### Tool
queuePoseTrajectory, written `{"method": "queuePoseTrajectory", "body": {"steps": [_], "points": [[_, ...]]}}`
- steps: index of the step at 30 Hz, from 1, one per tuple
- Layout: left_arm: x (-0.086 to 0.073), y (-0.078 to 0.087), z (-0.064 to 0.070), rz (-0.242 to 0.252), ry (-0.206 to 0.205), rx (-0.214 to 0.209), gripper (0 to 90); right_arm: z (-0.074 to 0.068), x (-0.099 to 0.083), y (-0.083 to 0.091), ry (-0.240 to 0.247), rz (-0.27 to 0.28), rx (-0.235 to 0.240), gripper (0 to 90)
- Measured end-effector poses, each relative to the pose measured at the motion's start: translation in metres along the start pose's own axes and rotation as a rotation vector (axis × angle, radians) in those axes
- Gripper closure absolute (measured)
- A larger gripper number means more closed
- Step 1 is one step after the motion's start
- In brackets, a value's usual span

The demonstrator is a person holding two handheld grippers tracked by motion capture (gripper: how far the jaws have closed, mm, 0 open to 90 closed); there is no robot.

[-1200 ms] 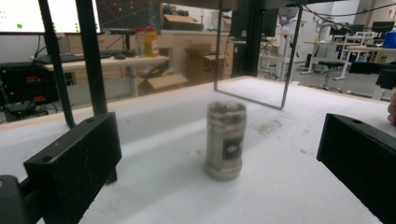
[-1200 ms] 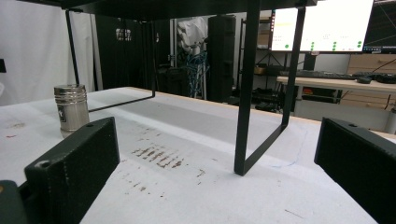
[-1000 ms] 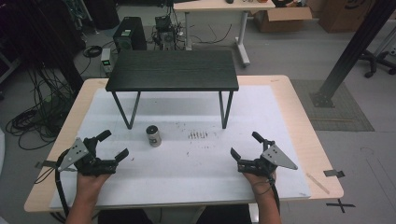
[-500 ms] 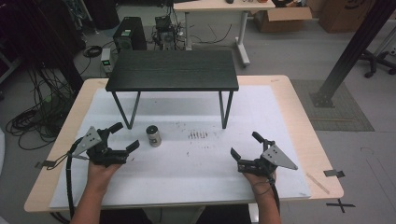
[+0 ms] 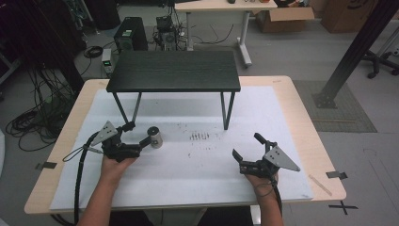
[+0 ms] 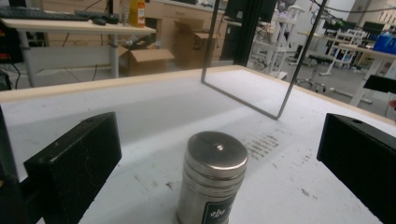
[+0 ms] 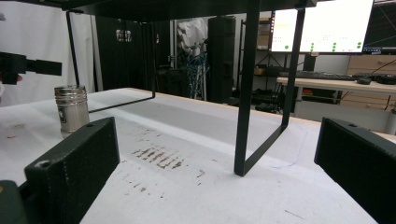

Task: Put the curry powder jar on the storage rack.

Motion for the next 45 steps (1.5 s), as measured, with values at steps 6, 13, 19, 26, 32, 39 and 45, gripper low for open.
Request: {"method": "queuePoseTrajectory", "body": {"steps": [6, 13, 19, 26, 32, 39, 45], "points": [[-0.005, -0.007, 0.0, -0.024, 0.018, 0.007, 0.2, 0.0, 0.0, 0.0, 0.0, 0.001, 0.001, 0.0], [-0.012, -0.013, -0.001, -0.057, 0.045, 0.014, 0.3, 0.0, 0.0, 0.0, -0.001, 0.001, 0.002, 0.0], [-0.016, -0.017, -0.003, -0.07, 0.056, 0.017, 1.8, 0.0, 0.0, 0.0, 0.0, 0.003, 0.002, 0.0], [-0.023, -0.023, -0.001, -0.096, 0.046, 0.026, 6.2, 0.0, 0.0, 0.0, -0.001, 0.002, 0.002, 0.0], [-0.024, -0.025, -0.002, -0.117, 0.047, 0.047, 10.1, 0.0, 0.0, 0.0, -0.001, 0.002, 0.002, 0.0], [-0.026, -0.031, 0.004, -0.173, -0.001, 0.036, 16.8, 0.0, 0.0, 0.0, -0.001, 0.005, 0.003, 0.0], [-0.026, -0.032, 0.003, -0.183, 0.002, 0.038, 22.2, 0.0, 0.0, 0.001, -0.001, 0.006, 0.004, 0.0]]}}
Point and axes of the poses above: each handheld gripper's, and its own axes: y roughly backward along the jaws, x roughly out of its top, z roughly to its right, the point moved 6 cm from there along -y, roughly forward along the jaws, and after that the axes turned 2 degrees about -y, right-handed, at the moved point
